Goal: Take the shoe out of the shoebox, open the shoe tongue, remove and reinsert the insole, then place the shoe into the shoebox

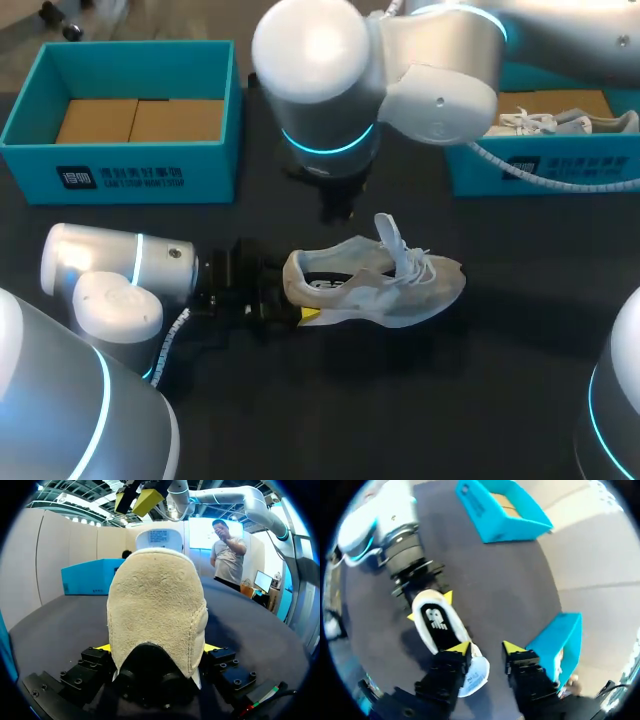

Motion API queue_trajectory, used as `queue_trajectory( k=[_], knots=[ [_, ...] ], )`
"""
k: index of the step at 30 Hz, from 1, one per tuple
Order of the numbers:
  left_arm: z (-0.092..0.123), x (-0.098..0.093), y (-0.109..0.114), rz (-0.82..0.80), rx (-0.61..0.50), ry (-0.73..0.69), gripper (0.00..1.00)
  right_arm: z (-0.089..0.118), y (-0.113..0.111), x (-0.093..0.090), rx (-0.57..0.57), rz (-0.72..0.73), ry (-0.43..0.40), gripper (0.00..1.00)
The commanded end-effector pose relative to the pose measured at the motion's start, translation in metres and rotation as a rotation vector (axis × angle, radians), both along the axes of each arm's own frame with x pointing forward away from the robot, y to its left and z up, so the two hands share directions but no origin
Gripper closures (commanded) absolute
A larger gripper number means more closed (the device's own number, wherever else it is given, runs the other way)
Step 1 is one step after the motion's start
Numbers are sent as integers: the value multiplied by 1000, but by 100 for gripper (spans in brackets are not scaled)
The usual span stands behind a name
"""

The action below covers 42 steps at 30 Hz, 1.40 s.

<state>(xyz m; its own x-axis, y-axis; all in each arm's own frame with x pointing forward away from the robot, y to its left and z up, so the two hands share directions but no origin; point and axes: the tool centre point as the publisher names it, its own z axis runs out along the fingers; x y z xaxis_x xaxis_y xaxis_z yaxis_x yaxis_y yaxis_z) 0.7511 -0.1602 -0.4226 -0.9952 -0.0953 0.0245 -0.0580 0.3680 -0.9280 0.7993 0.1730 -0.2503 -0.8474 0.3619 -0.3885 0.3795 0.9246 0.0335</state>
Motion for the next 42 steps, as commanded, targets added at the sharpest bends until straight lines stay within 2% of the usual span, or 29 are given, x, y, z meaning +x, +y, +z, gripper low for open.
queue_trajectory(
  k=[1, 5, 11, 35, 37, 42],
  knots=[
    [-1, -1, 1, 0, 3, 0, 100, -6, -3, -1, 32, 71, 55, 100],
    [-1, -1, 1, 0, 3, 0, 100, -15, 4, -9, 27, 117, 66, 100],
    [-1, -1, 1, 0, 3, 0, 100, -34, 13, -23, 13, 230, 150, 100],
    [-1, -1, 1, 0, 3, 0, 100, -34, 13, -23, 13, 230, 150, 100],
    [-1, -1, 1, 0, 3, 0, 100, -37, 9, -27, -18, 281, 190, 100],
    [-1, -1, 1, 0, 3, 0, 100, -42, 1, -32, -56, 339, 227, 100]
  ],
)
